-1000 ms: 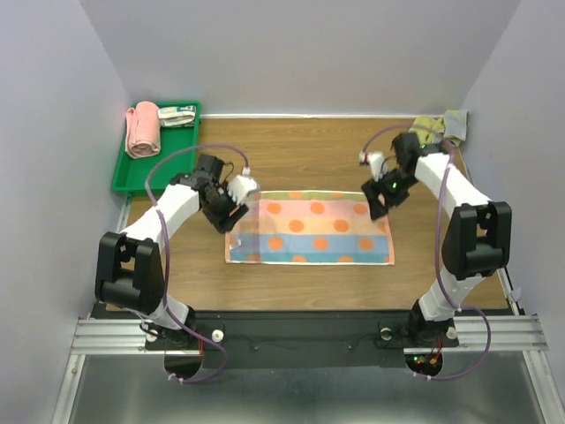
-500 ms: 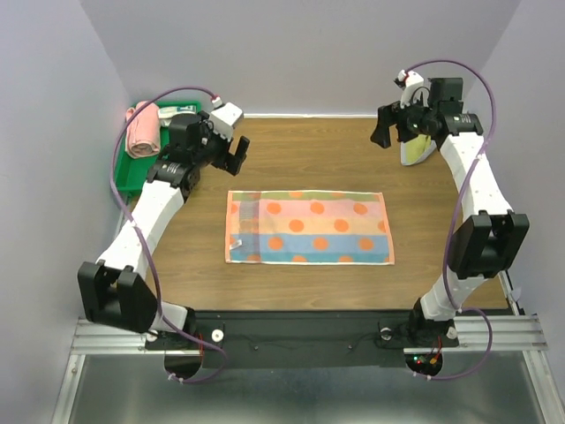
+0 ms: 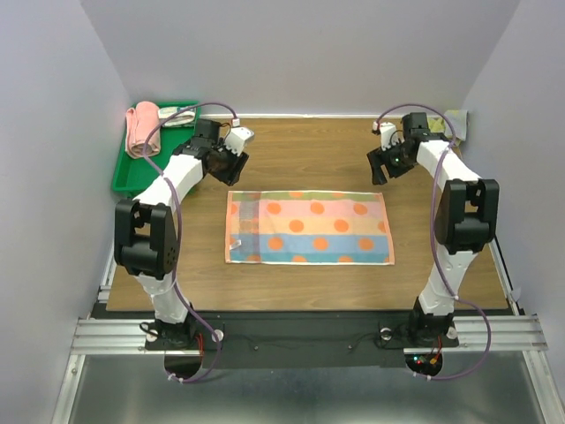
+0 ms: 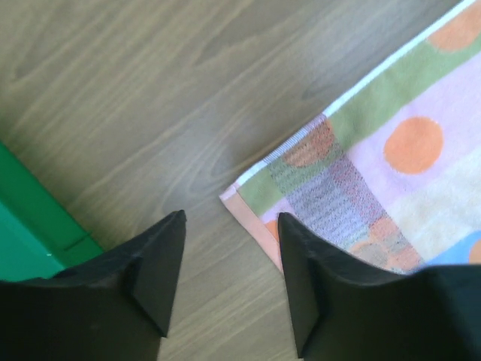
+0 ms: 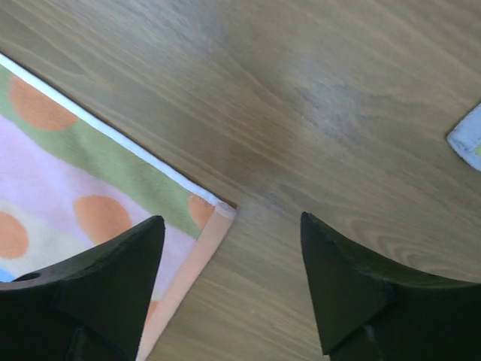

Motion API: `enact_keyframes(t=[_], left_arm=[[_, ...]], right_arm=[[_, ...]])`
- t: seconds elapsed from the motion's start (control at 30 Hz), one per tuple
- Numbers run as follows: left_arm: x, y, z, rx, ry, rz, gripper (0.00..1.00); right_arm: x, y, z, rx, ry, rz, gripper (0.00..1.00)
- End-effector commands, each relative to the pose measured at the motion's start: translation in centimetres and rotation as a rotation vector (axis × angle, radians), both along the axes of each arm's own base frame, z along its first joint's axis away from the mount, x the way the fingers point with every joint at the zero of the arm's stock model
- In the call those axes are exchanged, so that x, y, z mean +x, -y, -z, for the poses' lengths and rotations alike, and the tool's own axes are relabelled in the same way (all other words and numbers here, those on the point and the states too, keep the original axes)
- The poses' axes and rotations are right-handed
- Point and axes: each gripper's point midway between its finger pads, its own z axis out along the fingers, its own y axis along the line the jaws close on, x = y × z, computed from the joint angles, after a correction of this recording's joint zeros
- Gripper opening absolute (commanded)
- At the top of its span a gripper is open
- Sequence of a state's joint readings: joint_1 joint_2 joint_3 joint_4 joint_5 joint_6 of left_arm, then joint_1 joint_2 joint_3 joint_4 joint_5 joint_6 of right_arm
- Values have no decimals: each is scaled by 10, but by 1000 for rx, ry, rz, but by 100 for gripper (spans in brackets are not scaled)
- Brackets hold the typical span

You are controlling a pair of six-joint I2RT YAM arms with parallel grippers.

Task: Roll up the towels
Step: Flatten the towel

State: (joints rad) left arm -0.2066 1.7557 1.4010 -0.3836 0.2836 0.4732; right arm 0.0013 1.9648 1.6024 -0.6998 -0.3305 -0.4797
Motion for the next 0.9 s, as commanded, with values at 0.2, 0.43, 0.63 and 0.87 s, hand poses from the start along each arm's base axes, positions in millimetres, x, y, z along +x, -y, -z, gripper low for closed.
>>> enact_keyframes(t=[0.2,0.43,0.63,0.87], left_arm=[[6,-8,12,42,-35,28,49],[5,-14,28,59,-74,13,49],[5,-23,37,46,-105,-9,49],[4,-26,50,44,-137,-15,49]], right_arm=[[-12,16,43,-102,-96,-30,55],[-19,13,63,-87,-161,-26,52],[-22,7,76,-52,-209,-20,46],[-30,-2,75,-6,-236,-38,17]])
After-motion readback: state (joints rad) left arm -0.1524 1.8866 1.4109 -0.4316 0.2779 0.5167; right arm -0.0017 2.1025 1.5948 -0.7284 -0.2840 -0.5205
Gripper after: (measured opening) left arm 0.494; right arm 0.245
